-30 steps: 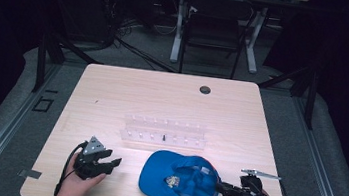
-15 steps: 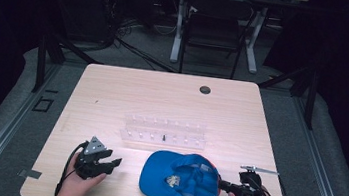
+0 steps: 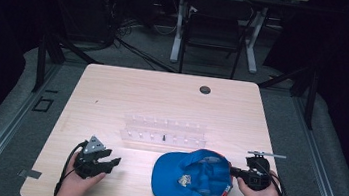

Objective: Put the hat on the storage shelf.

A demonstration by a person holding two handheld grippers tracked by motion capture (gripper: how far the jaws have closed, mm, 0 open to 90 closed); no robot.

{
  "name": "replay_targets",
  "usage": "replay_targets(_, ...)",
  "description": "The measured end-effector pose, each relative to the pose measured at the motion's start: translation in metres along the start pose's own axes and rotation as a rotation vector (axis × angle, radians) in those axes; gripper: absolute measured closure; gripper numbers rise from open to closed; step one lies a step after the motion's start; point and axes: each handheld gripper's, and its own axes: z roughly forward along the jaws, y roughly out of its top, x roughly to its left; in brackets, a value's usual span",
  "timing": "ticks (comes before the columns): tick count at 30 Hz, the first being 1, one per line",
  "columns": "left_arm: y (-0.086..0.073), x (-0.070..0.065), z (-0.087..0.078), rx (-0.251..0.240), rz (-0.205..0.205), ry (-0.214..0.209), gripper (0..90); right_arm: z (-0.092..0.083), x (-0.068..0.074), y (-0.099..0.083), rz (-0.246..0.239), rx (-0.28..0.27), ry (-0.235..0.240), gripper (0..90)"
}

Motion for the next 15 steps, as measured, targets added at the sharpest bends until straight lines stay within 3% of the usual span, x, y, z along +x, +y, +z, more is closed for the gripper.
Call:
replay_targets(9, 0.000, 0.000, 0.001, 0.004, 0.003, 0.001, 50.1, -0.001, -0.010, 0.004, 0.026, 0.044, 0.063, 86.1)
replay_targets(11, 0.000, 0.000, 0.000, 0.004, 0.001, 0.001, 50.2, -0.003, -0.011, 0.007, 0.032, 0.049, 0.094, 79.0)
replay_targets(15, 0.000, 0.001, 0.000, 0.006, -0.001, 0.000, 50.1, -0.005, -0.011, 0.010, 0.023, 0.062, 0.093, 71.7)
